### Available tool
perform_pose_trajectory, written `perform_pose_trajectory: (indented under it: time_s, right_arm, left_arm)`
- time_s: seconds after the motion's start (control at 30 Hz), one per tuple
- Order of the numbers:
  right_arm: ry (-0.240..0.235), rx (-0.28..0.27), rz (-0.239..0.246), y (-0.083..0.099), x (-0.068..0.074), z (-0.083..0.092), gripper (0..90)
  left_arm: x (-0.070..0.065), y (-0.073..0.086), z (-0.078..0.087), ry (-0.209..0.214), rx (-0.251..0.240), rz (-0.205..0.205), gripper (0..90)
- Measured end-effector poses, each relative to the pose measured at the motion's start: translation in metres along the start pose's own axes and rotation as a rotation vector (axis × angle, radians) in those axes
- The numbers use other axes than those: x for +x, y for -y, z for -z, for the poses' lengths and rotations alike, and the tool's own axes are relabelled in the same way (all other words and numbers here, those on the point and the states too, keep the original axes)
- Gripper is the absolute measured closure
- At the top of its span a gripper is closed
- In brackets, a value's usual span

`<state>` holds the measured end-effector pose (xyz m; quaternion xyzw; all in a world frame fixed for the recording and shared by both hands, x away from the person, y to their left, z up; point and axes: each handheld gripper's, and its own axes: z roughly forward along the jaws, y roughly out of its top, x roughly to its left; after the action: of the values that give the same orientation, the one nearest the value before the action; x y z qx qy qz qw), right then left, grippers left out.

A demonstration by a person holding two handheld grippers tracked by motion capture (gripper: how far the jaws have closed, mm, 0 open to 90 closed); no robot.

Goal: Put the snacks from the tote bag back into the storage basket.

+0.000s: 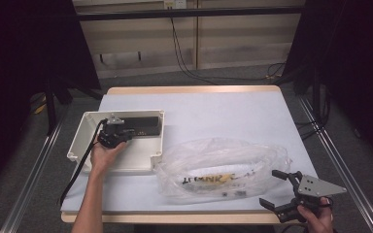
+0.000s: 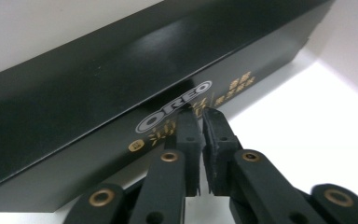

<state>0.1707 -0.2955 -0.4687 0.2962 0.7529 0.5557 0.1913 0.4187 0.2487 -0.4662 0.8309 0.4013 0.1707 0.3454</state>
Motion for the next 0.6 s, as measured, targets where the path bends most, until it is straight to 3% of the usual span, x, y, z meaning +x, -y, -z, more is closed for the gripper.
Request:
perform_pose_trajectory:
  time_s: [0.23,0.3,0.37,0.4,0.6]
  right_arm:
    - [-0.011,-0.001,-0.006,0.001,-0.001,-0.001,0.1]
    - [0.001,-0.002,-0.005,0.0,-0.002,-0.001,0.1]
    - [-0.012,-0.001,-0.004,0.0,-0.002,-0.001,0.1]
    - [-0.003,-0.005,-0.006,0.0,-0.002,0.0,0.1]
    - [0.002,-0.012,-0.005,0.0,-0.003,0.002,0.1]
  left_arm:
    - [-0.008,0.001,0.021,0.024,-0.05,-0.006,77.3]
    - [-0.009,0.001,0.028,0.06,-0.096,0.013,70.5]
    - [-0.012,0.0,0.035,0.05,-0.117,0.004,61.2]
    - [-0.013,0.001,0.04,0.07,-0.132,-0.006,59.0]
    - [-0.021,0.005,0.063,-0.014,-0.137,-0.04,30.2]
